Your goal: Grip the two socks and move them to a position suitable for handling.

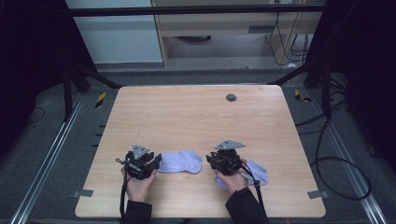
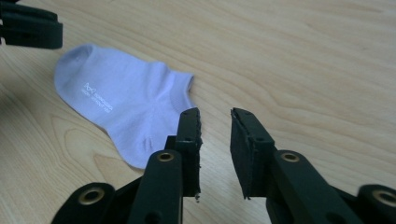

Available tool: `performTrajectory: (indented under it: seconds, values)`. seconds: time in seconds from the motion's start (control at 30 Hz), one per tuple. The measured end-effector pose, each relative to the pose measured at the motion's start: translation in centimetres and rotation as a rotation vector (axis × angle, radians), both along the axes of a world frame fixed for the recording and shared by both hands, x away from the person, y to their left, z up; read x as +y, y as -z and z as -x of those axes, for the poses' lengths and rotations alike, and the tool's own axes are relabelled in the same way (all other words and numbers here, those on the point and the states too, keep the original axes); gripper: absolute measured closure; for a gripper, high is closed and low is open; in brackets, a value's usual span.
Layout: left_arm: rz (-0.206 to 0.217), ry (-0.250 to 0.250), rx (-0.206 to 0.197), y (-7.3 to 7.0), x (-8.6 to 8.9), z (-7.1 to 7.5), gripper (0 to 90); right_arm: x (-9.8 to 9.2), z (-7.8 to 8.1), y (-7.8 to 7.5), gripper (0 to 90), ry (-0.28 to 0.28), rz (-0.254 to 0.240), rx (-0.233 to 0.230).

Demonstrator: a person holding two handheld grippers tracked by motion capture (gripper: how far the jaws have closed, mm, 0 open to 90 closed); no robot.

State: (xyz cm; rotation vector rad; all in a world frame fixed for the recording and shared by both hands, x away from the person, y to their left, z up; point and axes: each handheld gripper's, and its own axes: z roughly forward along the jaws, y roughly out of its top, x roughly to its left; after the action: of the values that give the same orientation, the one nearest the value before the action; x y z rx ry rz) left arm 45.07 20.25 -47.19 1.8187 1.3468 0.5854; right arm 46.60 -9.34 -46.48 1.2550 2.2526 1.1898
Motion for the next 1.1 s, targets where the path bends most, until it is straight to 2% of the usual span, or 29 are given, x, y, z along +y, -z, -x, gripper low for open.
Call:
performTrajectory:
  seconds: [0.23,0.43,0.67,0.87,1.1]
  values:
    - [0.013,0.075,-0.017,-0.4,-2.7,0.9,60.3,-3.3,0.8,-1.5,66.7,0.050,-0.030,-0.036]
    - [0.008,0.133,-0.023,-0.7,-5.2,1.3,58.4,-7.1,1.7,-1.4,63.4,0.091,-0.019,-0.057]
    - [0.000,0.202,-0.021,-0.7,-7.7,2.2,57.1,-10.4,2.9,-1.4,58.0,0.120,-0.025,-0.054]
    - [0.000,0.239,-0.011,-0.4,-9.4,2.7,56.8,-12.0,4.0,-0.8,55.3,0.123,0.000,-0.054]
    - [0.000,0.283,-0.007,-0.1,-10.9,3.2,57.0,-13.7,4.9,-0.5,54.8,0.140,-0.003,-0.054]
